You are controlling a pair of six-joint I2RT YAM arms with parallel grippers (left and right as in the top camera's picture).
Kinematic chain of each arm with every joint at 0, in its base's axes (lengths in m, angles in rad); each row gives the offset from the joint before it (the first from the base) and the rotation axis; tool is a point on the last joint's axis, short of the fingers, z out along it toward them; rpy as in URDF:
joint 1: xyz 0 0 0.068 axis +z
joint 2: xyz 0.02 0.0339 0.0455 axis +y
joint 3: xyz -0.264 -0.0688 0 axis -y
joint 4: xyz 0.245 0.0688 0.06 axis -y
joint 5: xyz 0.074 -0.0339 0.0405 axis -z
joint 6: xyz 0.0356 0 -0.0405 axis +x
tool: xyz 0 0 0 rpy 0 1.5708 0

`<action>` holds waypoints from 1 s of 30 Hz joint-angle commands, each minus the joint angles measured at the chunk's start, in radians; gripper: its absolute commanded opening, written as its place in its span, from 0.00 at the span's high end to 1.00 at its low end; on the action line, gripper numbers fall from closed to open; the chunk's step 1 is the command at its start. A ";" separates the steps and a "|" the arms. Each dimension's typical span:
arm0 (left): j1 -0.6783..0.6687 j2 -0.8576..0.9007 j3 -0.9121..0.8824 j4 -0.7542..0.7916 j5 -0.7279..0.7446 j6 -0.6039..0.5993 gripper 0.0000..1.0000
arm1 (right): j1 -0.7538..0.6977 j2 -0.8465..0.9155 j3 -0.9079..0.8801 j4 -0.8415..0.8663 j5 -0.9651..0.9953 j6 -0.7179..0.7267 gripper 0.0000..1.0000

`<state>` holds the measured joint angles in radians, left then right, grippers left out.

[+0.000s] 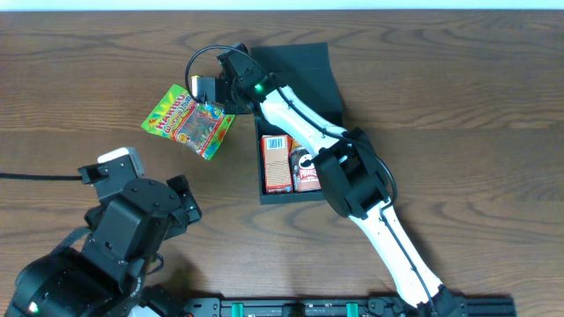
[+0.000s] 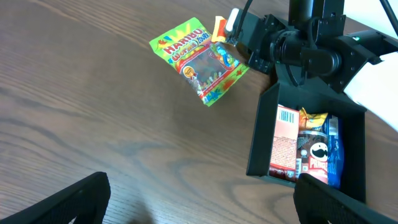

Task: Pack container
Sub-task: 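Lift the peanut butter bar and carry it over the black box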

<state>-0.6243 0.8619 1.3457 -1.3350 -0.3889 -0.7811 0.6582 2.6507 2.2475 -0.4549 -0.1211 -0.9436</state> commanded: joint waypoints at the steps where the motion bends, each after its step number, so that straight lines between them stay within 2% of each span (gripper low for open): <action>1: 0.003 0.000 0.021 -0.002 -0.010 0.007 0.05 | -0.004 -0.013 -0.018 -0.010 0.002 0.036 0.91; 15: 0.003 0.000 0.021 -0.002 -0.010 0.007 0.05 | -0.011 -0.128 -0.018 -0.055 0.020 0.215 0.93; 26: 0.003 0.000 0.021 -0.002 -0.010 0.007 0.05 | -0.011 -0.241 -0.018 -0.129 0.022 0.235 0.93; 30: 0.003 0.000 0.021 -0.002 -0.010 0.007 0.05 | -0.011 -0.290 -0.018 -0.174 0.126 0.351 0.93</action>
<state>-0.6243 0.8619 1.3457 -1.3346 -0.3889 -0.7815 0.6537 2.4245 2.2345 -0.6086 -0.0757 -0.6945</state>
